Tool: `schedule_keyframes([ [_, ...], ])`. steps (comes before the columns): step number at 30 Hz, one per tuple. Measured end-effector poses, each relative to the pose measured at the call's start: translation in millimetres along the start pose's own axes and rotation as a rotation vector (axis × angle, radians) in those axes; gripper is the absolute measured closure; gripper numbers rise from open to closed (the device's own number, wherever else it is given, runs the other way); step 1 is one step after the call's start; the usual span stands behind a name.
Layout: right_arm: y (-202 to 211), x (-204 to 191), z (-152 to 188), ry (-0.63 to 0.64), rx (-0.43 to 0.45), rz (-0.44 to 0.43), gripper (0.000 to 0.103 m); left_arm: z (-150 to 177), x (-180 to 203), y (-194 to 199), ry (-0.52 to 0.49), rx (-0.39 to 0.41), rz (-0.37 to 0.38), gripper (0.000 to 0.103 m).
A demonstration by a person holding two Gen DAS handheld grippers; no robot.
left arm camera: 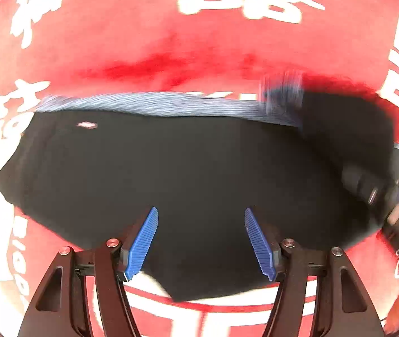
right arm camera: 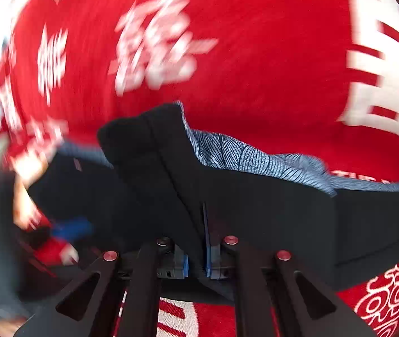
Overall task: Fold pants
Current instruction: 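Carry the held trouser end over the trousers with the right gripper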
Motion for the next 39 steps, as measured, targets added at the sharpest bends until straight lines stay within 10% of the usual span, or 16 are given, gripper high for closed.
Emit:
schedule_keyframes([
  [3,-20.8,-33.9,16.1,0.126,-0.050,0.118,0.078,-3.8,-28.7,-3.5,0.042,-0.006,-0.020,0.037],
  [8,19.8,-35.7,30.3,0.108,0.016,0.068,0.042,-16.6,-43.0,5.4,0.060,0.013,-0.014,0.037],
  [15,57.5,91.9,41.1,-0.439,0.059,-0.091,0.040,-43.3,23.1,34.7,-0.034,0.092,0.048,0.029],
  [21,45.9,221.2,118.8,-1.020,0.153,-0.237,0.040,-35.2,124.2,0.5,-0.161,0.024,0.096,0.018],
  [29,34.1,291.4,166.6,-1.212,0.276,-0.341,0.042,-25.1,153.1,-33.5,-0.198,-0.017,0.030,0.017],
  [39,22.0,324.3,148.6,-1.198,0.332,-0.450,0.048,-21.8,165.4,-27.4,-0.192,-0.013,-0.015,0.017],
])
Point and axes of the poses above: each gripper's, at about its wrist camera, not at the fingertips, and y roughly against the way its jaws point, x to its right, z to its underside, the point moved 2 cm from there along -y, roughly the way its jaws point, and after that the axes turned 8 degrees about -x, right-handed, at the moved point
